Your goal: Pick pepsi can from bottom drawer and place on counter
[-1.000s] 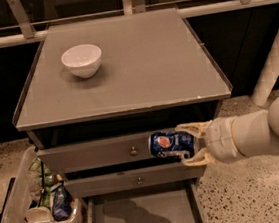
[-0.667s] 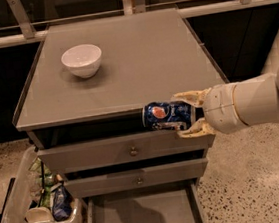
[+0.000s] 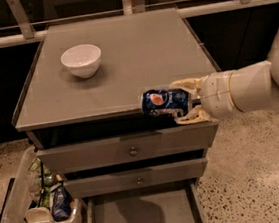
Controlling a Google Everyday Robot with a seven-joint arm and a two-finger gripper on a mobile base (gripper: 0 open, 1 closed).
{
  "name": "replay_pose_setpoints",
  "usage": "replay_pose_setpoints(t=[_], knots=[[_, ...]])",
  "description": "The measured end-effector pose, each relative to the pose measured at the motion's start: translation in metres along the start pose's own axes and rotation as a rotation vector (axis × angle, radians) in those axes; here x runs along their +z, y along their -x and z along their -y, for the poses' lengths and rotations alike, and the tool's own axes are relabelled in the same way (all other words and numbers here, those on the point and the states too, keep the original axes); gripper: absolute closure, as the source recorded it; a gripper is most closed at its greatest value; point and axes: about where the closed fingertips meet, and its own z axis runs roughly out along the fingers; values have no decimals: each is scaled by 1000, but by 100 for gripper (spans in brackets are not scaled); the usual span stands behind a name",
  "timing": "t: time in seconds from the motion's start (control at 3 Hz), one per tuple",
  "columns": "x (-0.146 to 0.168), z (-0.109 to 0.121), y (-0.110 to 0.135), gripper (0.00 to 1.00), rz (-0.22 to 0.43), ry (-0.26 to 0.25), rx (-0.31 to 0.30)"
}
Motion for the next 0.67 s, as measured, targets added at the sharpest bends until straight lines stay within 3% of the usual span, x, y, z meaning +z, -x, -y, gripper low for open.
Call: replay_pose_setpoints(t=[0.67], knots=[[37,99,-13,100,64,-93,21]])
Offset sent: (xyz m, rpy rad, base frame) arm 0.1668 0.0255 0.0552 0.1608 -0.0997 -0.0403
